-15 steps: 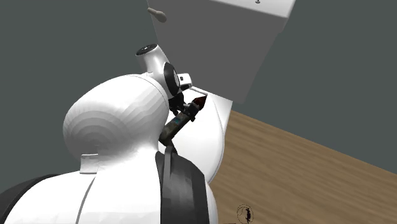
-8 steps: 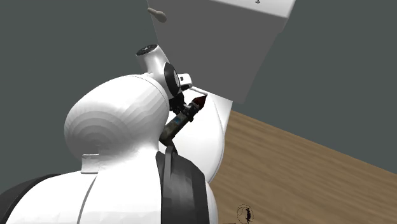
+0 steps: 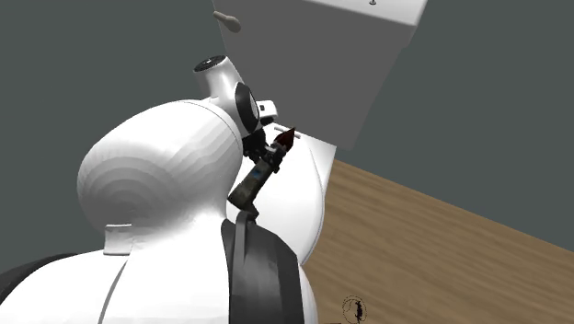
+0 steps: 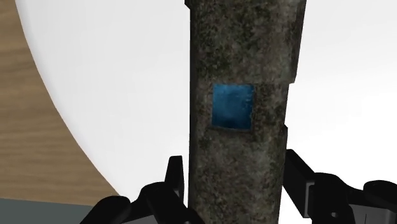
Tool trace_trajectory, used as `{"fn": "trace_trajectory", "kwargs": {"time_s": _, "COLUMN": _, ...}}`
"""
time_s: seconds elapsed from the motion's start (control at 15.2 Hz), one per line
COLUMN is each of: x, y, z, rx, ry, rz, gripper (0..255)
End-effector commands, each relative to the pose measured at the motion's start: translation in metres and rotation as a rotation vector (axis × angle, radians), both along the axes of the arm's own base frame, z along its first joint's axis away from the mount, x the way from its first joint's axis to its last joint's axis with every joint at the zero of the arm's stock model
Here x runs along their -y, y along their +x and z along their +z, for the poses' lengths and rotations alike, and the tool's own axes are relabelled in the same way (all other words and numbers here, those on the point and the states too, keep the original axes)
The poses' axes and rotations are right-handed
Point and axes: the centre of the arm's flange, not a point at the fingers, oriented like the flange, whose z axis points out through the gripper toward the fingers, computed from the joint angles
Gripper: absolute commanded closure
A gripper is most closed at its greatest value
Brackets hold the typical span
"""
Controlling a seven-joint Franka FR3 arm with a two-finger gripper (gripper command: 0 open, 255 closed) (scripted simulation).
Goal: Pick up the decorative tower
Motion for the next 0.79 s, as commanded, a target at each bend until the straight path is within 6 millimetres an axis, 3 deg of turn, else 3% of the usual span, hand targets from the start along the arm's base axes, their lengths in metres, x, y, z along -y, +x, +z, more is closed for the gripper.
{"fn": "trace_trajectory", "kwargs": {"time_s": 0.0, "x": -0.001, "y": -0.001, "z": 0.01, "rx": 0.0, "ry": 0.0, "rz": 0.0, "gripper": 255}}
{"fn": "trace_trajectory", "kwargs": {"time_s": 0.59, "x": -0.001, "y": -0.001, "z": 0.058, "rx": 0.0, "ry": 0.0, "rz": 0.0, "gripper": 255}}
{"fn": "trace_trajectory", "kwargs": {"time_s": 0.73, "x": -0.001, "y": -0.001, "z": 0.059, "rx": 0.0, "ry": 0.0, "rz": 0.0, "gripper": 255}}
